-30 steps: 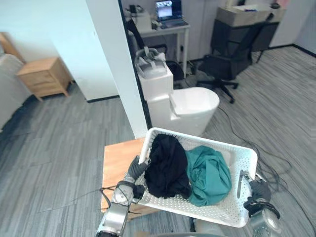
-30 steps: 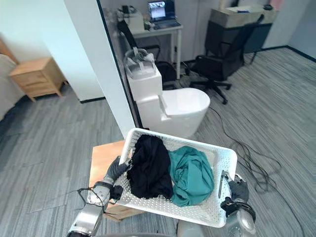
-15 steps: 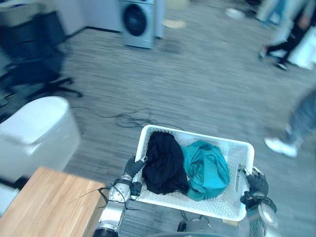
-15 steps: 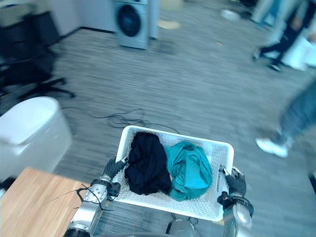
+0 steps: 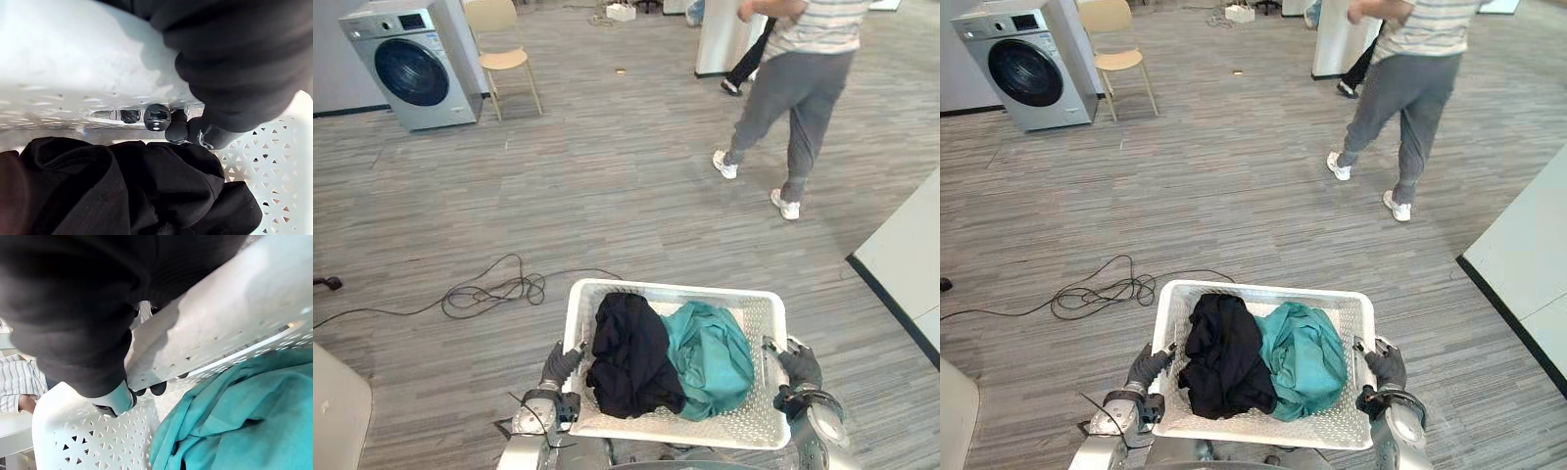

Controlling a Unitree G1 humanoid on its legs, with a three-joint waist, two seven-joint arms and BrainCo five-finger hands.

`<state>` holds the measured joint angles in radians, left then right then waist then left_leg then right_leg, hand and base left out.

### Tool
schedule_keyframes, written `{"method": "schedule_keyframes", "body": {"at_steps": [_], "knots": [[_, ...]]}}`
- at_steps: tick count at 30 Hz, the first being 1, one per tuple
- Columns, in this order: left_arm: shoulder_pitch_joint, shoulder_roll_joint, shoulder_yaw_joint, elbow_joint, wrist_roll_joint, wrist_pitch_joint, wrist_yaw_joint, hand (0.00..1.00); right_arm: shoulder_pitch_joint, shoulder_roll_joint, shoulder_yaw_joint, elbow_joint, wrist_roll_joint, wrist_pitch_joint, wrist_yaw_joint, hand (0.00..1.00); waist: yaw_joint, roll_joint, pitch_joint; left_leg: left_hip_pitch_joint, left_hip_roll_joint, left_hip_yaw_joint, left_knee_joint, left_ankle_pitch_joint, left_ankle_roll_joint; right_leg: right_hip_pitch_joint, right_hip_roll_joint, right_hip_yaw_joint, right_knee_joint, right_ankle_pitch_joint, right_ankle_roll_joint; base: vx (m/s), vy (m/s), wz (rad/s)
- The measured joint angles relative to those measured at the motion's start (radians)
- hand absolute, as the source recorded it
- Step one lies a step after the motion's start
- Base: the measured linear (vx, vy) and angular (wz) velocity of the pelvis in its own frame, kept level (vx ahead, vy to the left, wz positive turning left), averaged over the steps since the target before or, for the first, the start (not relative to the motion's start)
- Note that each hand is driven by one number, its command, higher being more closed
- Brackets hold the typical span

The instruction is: Pick up the laundry basket with both hands and put the clothes into the washing machine.

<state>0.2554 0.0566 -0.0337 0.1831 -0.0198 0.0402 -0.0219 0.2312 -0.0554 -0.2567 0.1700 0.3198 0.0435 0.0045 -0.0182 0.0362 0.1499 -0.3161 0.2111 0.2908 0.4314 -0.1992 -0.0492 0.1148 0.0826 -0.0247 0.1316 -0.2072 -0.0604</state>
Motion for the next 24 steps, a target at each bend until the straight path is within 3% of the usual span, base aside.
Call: {"method": "schedule_keyframes", "body": {"at_steps": [1,2,3,4,5,6,7,8,9,10,12,14,15,16,17,18,19,20,21,22,23,24], "knots": [[0.005,-0.007,-0.001,-0.008,0.0,0.0,0.0,1.0,-0.003,-0.01,-0.001,0.003,-0.001,-0.001,0.0,1.0,0.0,0.002,-0.001,-0.006,-0.013,-0.02,-0.088,0.057,-0.018,0.006,-0.009,0.002,0.002,-0.017,0.012,0.41,0.182,-0.07],[0.008,-0.023,-0.001,-0.01,0.0,0.0,0.001,1.0,-0.011,-0.02,-0.001,0.003,-0.009,-0.004,0.0,1.0,0.003,0.001,-0.003,-0.005,-0.041,-0.029,-0.127,0.142,-0.023,0.022,-0.036,0.014,0.009,-0.049,0.048,0.54,0.24,-0.09],[0.009,-0.033,0.0,-0.017,0.0,0.0,0.004,1.0,-0.03,-0.024,0.0,0.004,-0.017,-0.006,-0.001,1.0,0.003,-0.002,-0.008,-0.023,-0.075,-0.028,-0.089,0.172,0.007,0.021,-0.07,0.025,0.043,-0.088,0.078,0.6,0.271,-0.11],[0.009,-0.037,0.0,-0.023,0.0,0.0,0.005,1.0,-0.04,-0.03,0.0,0.009,-0.018,-0.008,-0.001,1.0,0.003,-0.011,-0.007,-0.026,-0.096,-0.024,-0.058,0.163,0.029,0.023,-0.094,0.028,0.062,-0.106,0.094,0.77,0.352,-0.2],[0.015,-0.046,0.002,-0.029,0.0,0.0,0.01,1.0,-0.054,-0.036,-0.001,0.043,-0.019,-0.012,0.002,1.0,0.005,-0.024,-0.012,0.012,-0.136,0.003,-0.044,0.115,0.102,0.0,-0.145,0.034,0.17,-0.145,0.156,0.75,0.353,-0.13],[0.017,-0.043,0.001,-0.029,0.001,0.0,0.019,1.0,-0.069,-0.032,-0.004,0.07,-0.022,-0.014,0.006,1.0,-0.004,-0.05,0.001,0.068,-0.186,0.023,-0.049,0.072,0.128,-0.08,-0.2,0.032,0.437,-0.152,0.19,0.74,0.33,-0.04],[0.018,-0.037,0.001,-0.029,0.001,0.001,0.02,1.0,-0.068,-0.028,-0.005,0.074,-0.022,-0.014,0.016,1.0,-0.007,-0.067,0.009,0.108,-0.215,0.028,-0.062,0.053,0.138,-0.129,-0.231,0.02,0.591,-0.118,0.199,0.61,0.255,0.23],[0.025,-0.02,0.001,-0.028,0.001,0.003,0.023,1.0,-0.066,-0.022,-0.005,0.089,-0.022,-0.014,0.023,1.0,-0.024,-0.09,0.021,0.194,-0.256,0.025,-0.086,0.013,0.156,-0.221,-0.279,0.014,0.855,0.023,0.156,0.49,0.174,0.24],[0.032,-0.008,0.0,-0.029,0.001,0.008,0.023,1.0,-0.058,-0.009,-0.007,0.1,-0.022,-0.013,0.024,1.0,-0.032,-0.086,0.025,0.271,-0.264,0.01,-0.095,-0.031,0.163,-0.29,-0.271,0.028,1.019,0.047,0.156,0.63,0.194,0.18],[0.032,-0.003,-0.001,-0.029,0.001,0.011,0.023,1.0,-0.05,-0.002,-0.006,0.099,-0.022,-0.014,0.028,1.0,-0.032,-0.079,0.027,0.311,-0.263,0.001,-0.11,-0.044,0.162,-0.323,-0.26,0.023,1.069,0.04,0.149,0.5,0.123,0.1],[0.029,0.025,-0.004,-0.039,0.001,0.012,0.023,1.0,-0.038,0.015,-0.006,0.083,-0.016,-0.018,0.04,1.0,-0.05,-0.047,0.028,0.434,-0.256,-0.023,-0.208,-0.055,0.151,-0.448,-0.255,-0.06,1.025,0.001,0.105,0.66,0.141,0.15],[0.006,0.041,-0.006,-0.055,-0.016,0.001,0.025,1.0,-0.035,0.031,-0.009,0.025,-0.015,-0.027,0.044,1.0,-0.062,-0.036,0.032,0.511,-0.25,-0.043,-0.277,-0.072,0.122,-0.543,-0.251,-0.118,0.84,-0.016,0.104,0.67,0.084,0.27],[-0.019,0.049,-0.017,-0.057,-0.016,-0.001,0.023,1.0,-0.024,0.049,-0.022,0.005,-0.01,-0.029,0.043,1.0,-0.069,-0.028,0.037,0.561,-0.236,-0.052,-0.3,-0.089,0.091,-0.556,-0.244,-0.163,0.609,0.007,0.116,0.63,0.007,0.42],[-0.024,0.063,-0.027,-0.058,-0.016,-0.007,0.023,1.0,-0.018,0.058,-0.028,-0.003,-0.006,-0.03,0.042,1.0,-0.079,-0.025,0.032,0.594,-0.23,-0.054,-0.318,-0.102,0.07,-0.549,-0.226,-0.167,0.368,0.068,0.125,0.69,-0.06,0.54],[-0.033,0.079,-0.034,-0.059,-0.017,-0.007,0.022,1.0,-0.005,0.066,-0.032,-0.026,-0.004,-0.033,0.04,1.0,-0.08,-0.053,0.022,0.645,-0.231,-0.056,-0.332,-0.128,0.026,-0.529,-0.216,-0.175,0.145,0.151,0.118,0.57,-0.08,0.42],[-0.031,0.08,-0.037,-0.058,-0.017,-0.006,0.022,1.0,0.01,0.067,-0.032,-0.031,-0.004,-0.035,0.039,1.0,-0.082,-0.044,0.027,0.675,-0.226,-0.059,-0.329,-0.145,0.0,-0.535,-0.214,-0.172,0.143,0.193,0.097,0.93,-0.16,0.46],[-0.02,0.065,-0.039,-0.059,-0.016,-0.007,0.022,1.0,0.023,0.067,-0.034,-0.038,-0.005,-0.036,0.033,1.0,-0.086,-0.053,0.018,0.709,-0.196,-0.079,-0.257,-0.163,-0.032,-0.543,-0.201,-0.151,0.269,0.252,0.048,0.78,-0.168,0.15],[-0.019,0.036,-0.035,-0.059,-0.017,-0.006,0.025,1.0,0.021,0.057,-0.033,-0.067,-0.019,-0.028,0.02,1.0,-0.081,-0.024,0.02,0.642,-0.133,-0.079,-0.024,-0.159,-0.03,-0.536,-0.183,-0.176,0.358,0.175,0.049,0.93,-0.233,0.18],[-0.02,0.022,-0.026,-0.069,-0.017,-0.006,0.023,1.0,0.033,0.042,-0.033,-0.107,-0.017,-0.025,0.017,1.0,-0.081,0.014,0.022,0.528,-0.063,-0.08,0.241,-0.095,0.022,-0.506,-0.163,-0.205,0.38,0.116,0.049,0.59,-0.18,-0.02],[-0.015,0.011,-0.025,-0.08,-0.017,-0.006,0.021,1.0,0.043,0.033,-0.03,-0.131,-0.014,-0.024,0.017,1.0,-0.076,0.037,0.027,0.459,-0.018,-0.077,0.396,0.011,0.063,-0.484,-0.139,-0.21,0.389,0.085,0.041,0.75,-0.2,-0.27],[0.021,-0.007,-0.007,-0.102,-0.021,-0.006,0.021,1.0,0.051,0.021,-0.002,-0.163,-0.009,-0.017,0.016,1.0,-0.056,0.06,0.026,0.366,0.05,-0.081,0.59,0.334,0.073,-0.43,-0.094,-0.186,0.398,0.02,0.021,0.95,-0.173,-0.66],[0.037,-0.015,-0.004,-0.112,-0.031,-0.006,0.02,1.0,0.057,0.017,0.004,-0.172,-0.008,-0.016,0.014,1.0,-0.044,0.07,0.038,0.276,0.079,-0.113,0.763,0.354,0.045,-0.35,-0.068,-0.17,0.389,-0.036,0.002,0.8,-0.134,-0.7]]}}
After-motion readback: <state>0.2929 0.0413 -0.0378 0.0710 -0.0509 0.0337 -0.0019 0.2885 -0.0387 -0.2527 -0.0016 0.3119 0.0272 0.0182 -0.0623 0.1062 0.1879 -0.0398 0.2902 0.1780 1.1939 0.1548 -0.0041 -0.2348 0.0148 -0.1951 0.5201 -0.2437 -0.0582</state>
